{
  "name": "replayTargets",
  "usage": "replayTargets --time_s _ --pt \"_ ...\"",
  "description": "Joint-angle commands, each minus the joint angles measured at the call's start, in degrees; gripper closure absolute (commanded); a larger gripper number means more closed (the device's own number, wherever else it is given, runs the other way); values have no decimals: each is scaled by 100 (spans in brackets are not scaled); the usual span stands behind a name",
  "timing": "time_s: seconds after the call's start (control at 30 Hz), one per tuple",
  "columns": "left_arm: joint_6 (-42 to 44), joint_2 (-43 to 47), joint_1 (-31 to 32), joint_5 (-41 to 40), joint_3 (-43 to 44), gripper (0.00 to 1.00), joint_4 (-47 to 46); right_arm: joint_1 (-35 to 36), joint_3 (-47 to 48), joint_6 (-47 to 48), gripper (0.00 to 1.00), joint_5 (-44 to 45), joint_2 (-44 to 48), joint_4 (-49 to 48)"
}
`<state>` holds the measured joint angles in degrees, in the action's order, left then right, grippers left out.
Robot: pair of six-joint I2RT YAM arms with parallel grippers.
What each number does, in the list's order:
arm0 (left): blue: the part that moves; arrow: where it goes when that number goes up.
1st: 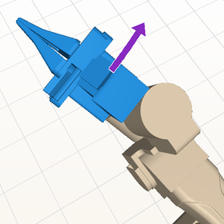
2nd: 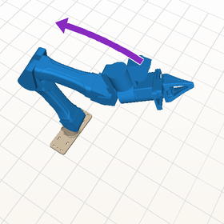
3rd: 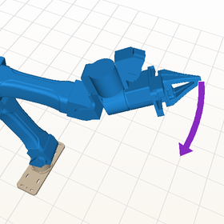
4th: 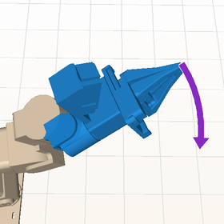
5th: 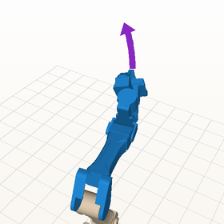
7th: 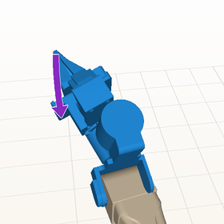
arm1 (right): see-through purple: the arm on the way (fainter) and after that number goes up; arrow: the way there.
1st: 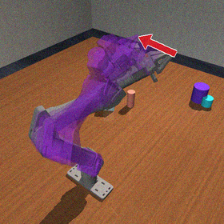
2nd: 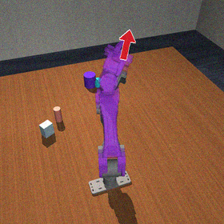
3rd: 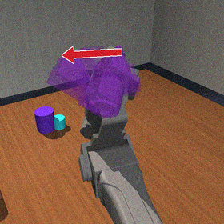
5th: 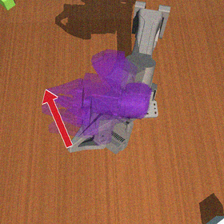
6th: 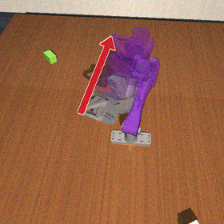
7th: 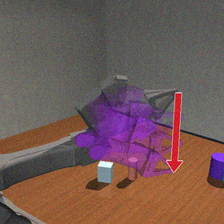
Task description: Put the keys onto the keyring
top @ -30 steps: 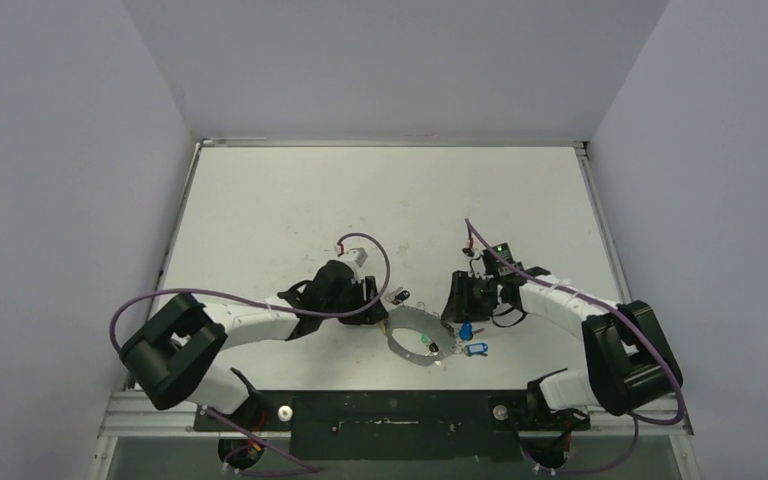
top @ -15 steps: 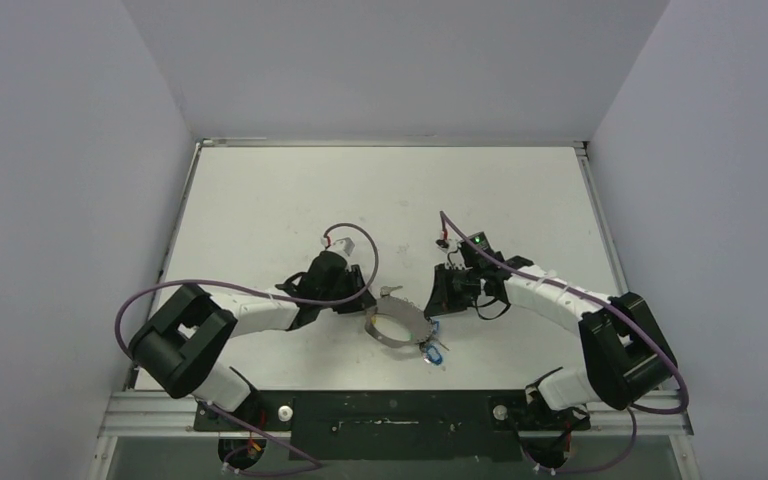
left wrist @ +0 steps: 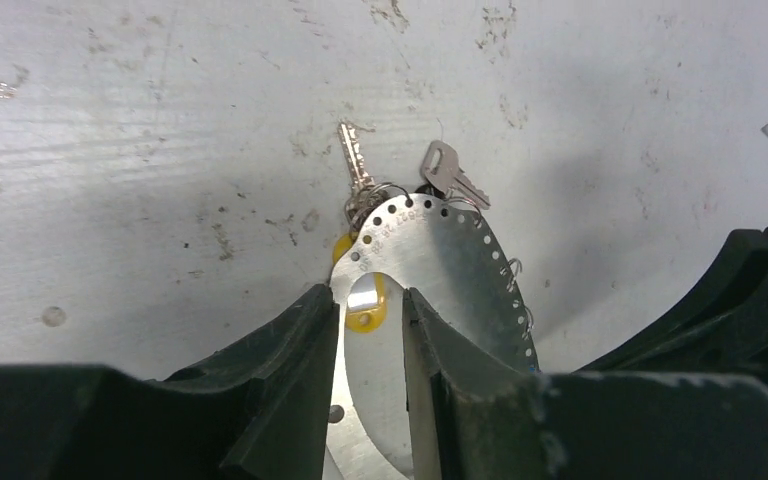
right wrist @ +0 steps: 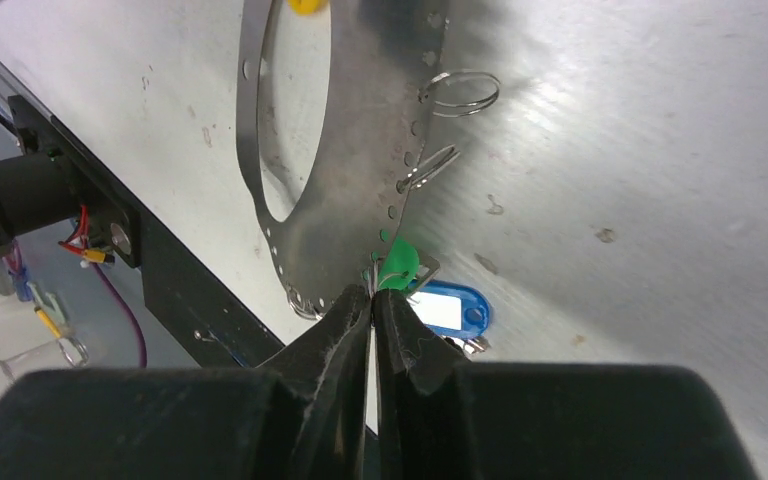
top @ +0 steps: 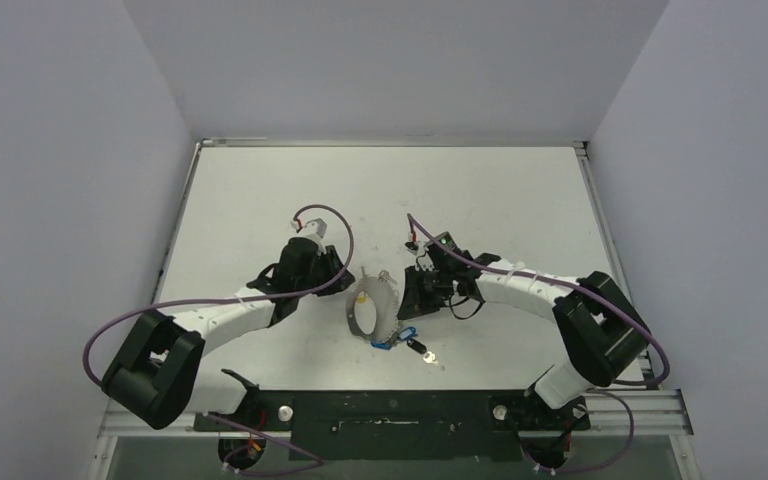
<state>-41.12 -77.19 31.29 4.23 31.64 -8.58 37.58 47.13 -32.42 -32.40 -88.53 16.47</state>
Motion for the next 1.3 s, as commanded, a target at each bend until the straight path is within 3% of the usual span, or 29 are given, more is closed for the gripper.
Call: replayTargets --time_s 0.0,0.07,0.23,0.37,0.53,0.73,0.97,1.27 --pt "529 317 -117 -353 151 69 443 308 82 -543 91 -139 -218 -654" --pt "640 439 -152 -493 182 64 648 404 33 -659 85 -248 -273 -869" --pt "956 884 -202 -620 94 50 849 300 43 -426 51 -1 122 -728" --pt "1201 1279 -211 -453 -182 46 707 -73 -8 35 38 114 568 -485" --pt "1354 1680 -206 96 -656 45 -21 -611 -128 598 35 87 901 -162" --pt "1249 1689 -170 681 -918 46 -669 -541 -285 755 38 4 642 -205" --pt "1068 1523 -114 483 -826 47 -253 355 -178 368 40 43 -137 -700" --pt "1221 1900 -106 330 -908 47 -114 1290 343 -948 42 -714 -1398 -2811"
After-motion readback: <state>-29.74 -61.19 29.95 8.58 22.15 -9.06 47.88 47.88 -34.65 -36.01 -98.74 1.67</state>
